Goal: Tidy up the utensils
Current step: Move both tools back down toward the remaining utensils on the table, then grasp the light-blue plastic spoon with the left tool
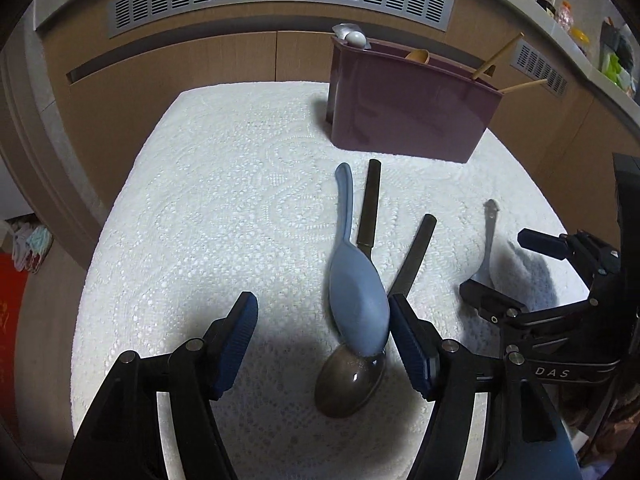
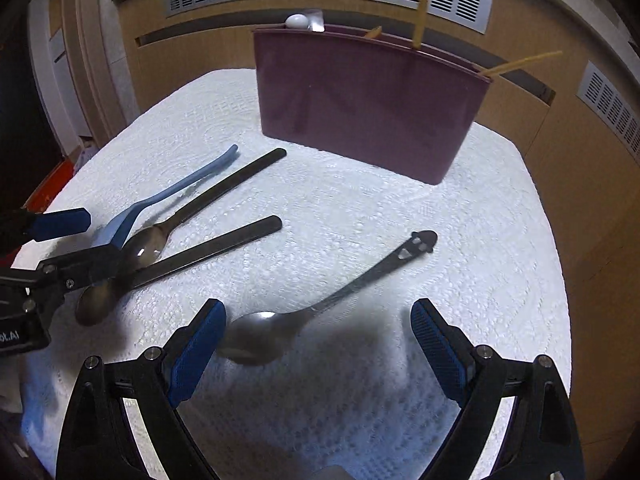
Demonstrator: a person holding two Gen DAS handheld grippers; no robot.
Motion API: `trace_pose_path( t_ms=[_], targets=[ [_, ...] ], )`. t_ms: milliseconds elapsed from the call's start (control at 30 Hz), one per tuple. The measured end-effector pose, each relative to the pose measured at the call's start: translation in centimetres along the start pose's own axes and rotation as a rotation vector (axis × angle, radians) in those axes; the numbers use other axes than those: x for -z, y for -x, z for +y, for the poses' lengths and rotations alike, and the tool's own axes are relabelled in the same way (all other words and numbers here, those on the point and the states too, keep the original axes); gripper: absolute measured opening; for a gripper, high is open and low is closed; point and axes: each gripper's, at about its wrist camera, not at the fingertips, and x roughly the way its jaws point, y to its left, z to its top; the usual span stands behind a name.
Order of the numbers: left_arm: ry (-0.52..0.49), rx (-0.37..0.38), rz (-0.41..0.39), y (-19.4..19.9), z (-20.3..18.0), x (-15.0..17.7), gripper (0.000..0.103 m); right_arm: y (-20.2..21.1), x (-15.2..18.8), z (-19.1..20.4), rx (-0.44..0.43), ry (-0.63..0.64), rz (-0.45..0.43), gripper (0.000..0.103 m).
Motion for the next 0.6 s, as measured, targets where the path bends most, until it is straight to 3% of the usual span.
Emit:
trace_pose_path(
  t_ms=[367,600],
  targets=[
    [0.005,-0.057,0.006,0.1,1.2,0.2,0.07,1.4,2.2,-3.0,0.112,-0.01,0.042,0.092],
    [0.057,-0.119,-0.032,1.1,3.1,-0.7,0.07,1.8,3.4,-5.2,0.044,-0.091,0.089,0.094]
  ],
)
